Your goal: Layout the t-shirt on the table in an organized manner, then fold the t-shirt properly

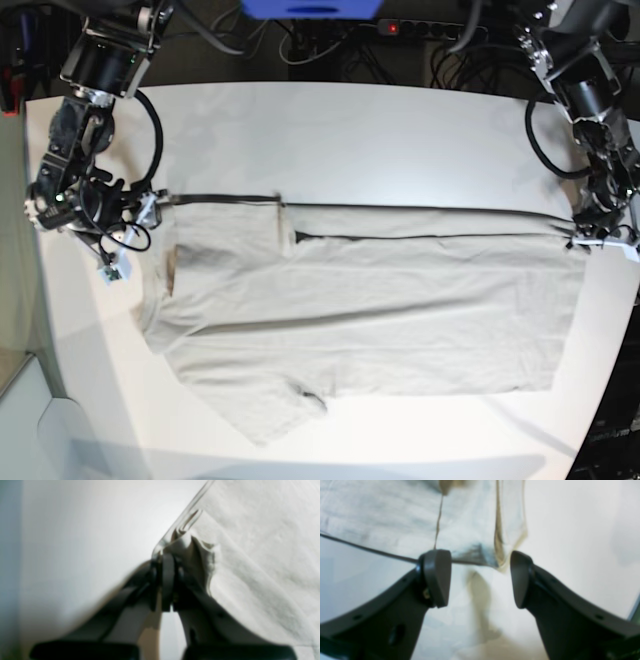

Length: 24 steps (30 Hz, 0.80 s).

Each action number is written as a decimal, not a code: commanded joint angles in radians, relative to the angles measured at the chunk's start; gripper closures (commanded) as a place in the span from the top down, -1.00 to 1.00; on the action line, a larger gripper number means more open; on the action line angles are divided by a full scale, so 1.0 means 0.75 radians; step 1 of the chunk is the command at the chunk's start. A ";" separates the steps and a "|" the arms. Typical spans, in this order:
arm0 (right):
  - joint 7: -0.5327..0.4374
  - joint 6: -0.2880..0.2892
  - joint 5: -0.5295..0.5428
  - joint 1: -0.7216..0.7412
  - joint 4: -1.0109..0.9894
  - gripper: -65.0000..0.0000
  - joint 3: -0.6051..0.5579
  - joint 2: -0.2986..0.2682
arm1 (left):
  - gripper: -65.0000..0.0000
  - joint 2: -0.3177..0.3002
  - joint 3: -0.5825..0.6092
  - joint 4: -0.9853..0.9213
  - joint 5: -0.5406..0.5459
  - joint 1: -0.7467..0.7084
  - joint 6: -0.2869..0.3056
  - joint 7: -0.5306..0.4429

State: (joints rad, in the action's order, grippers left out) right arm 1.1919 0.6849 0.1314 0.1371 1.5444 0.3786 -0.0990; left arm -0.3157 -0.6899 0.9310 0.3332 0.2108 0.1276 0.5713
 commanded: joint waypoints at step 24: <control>-0.199 0.018 0.004 0.027 -0.156 -0.20 0.004 -0.018 | -0.98 -0.020 0.002 0.008 -0.018 0.006 -0.003 0.025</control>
State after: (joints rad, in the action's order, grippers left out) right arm 1.0534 0.6849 0.1238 0.1394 1.4151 0.3824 -0.1024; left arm -0.3161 -0.6899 0.9310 0.3328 0.2108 0.1276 0.5709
